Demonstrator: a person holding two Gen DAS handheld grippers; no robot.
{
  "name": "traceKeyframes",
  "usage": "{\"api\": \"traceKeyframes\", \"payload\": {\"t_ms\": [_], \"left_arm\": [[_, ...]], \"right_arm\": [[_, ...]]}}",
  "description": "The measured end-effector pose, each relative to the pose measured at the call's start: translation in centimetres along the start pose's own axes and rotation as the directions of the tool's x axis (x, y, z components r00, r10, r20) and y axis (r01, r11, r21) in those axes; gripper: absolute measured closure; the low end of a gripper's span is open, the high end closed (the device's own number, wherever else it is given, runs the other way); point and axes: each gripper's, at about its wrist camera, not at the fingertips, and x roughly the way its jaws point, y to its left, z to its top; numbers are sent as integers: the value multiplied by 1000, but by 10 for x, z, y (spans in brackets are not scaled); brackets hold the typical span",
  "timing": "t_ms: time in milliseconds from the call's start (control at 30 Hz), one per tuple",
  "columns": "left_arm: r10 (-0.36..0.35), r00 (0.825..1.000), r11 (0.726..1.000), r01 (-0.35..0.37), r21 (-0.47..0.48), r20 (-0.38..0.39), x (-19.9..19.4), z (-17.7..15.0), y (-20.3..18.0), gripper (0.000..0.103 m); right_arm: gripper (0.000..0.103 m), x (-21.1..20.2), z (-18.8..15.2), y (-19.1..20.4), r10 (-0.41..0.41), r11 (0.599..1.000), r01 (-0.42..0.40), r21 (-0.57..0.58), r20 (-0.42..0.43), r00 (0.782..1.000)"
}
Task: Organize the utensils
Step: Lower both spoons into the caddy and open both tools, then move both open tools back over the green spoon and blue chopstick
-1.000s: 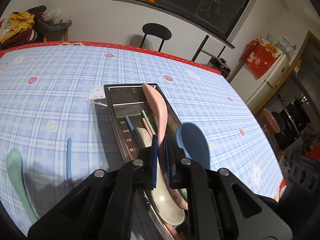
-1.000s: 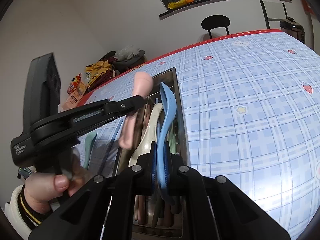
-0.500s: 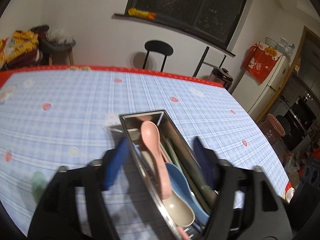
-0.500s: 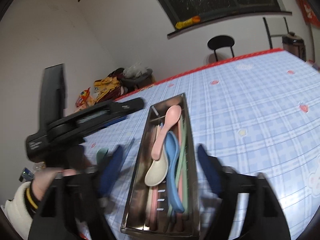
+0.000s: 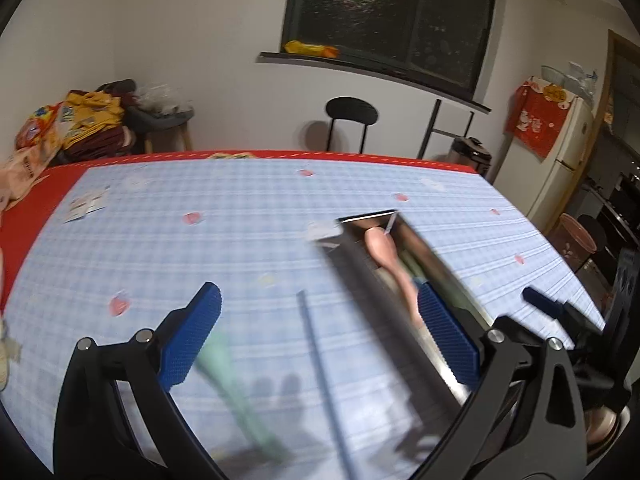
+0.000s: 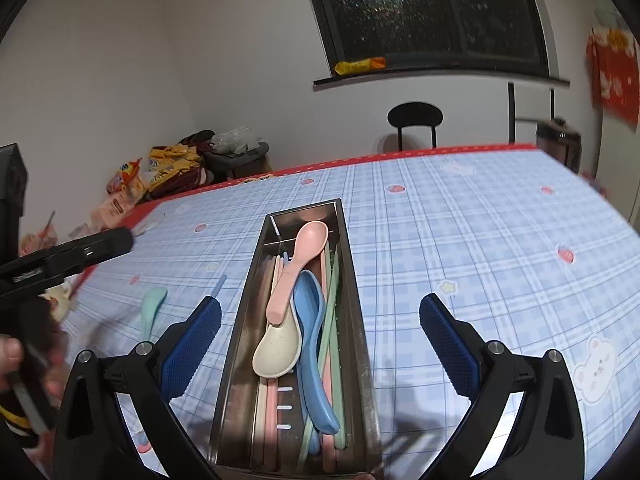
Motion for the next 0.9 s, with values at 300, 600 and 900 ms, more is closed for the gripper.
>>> {"api": "traceKeyframes", "payload": {"t_ms": [300, 600, 900], "left_arm": [[139, 990, 990, -140, 14, 23, -37, -26, 53, 6], [151, 987, 988, -152, 29, 46, -44, -44, 85, 6], [180, 977, 979, -189, 81, 112, -50, -49, 94, 6]], "right_arm": [[6, -13, -8, 51, -64, 989, 69, -131, 45, 997], [6, 4, -22, 115, -14, 984, -2, -179, -86, 996], [8, 22, -26, 152, 53, 979, -77, -187, -131, 990]]}}
